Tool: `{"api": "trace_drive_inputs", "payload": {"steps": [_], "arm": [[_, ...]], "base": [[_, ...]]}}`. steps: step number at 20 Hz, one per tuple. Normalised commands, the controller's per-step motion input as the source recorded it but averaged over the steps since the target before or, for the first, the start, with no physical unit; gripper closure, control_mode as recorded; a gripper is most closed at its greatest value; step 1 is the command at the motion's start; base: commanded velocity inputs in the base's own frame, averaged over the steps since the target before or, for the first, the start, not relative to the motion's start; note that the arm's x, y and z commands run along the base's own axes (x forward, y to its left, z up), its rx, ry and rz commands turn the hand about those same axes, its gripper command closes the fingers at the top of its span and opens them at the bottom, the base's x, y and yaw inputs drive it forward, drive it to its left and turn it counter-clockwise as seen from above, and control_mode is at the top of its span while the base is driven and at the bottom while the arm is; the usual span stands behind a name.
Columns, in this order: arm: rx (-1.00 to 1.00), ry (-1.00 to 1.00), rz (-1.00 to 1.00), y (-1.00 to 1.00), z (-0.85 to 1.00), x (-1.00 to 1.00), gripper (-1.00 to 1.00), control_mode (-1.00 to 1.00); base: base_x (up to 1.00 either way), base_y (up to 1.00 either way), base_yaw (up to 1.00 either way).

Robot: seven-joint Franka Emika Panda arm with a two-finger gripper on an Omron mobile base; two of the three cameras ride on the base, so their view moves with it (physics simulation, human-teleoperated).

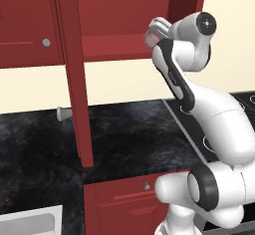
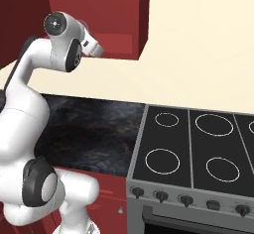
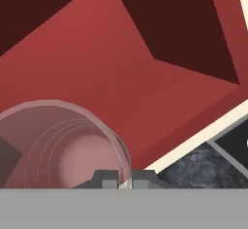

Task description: Move the glass cup from next to the sink to the open cabinet. Then, move the bowl with the peach to the fridge to clear the area for faucet cleaning.

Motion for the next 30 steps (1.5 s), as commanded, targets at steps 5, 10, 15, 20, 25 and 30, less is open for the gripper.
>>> {"api": "trace_drive_inputs", "payload": {"steps": [5,10,15,20,25,30], "arm": [[0.00,0.01,-0.06,0.00,0.05,0.80,1.00,-1.00],[0.00,0.09,-0.03,0.00,-0.27,0.37,1.00,-1.00],[0.00,0.14,0.00,0.00,-0.46,0.17,1.00,-1.00],[0.00,0.04,0.00,0.00,-0.04,0.32,1.00,-1.00],[0.00,0.00,-0.02,0.00,0.02,0.48,1.00,-1.00],[0.00,0.00,-0.02,0.00,0.01,0.23,-1.00,-1.00]], "base": [[0.00,0.00,0.00],[0.00,0.00,0.00],[0.00,0.00,0.00],[0.00,0.00,0.00],[0.00,0.00,0.00],[0.00,0.00,0.00]]}}
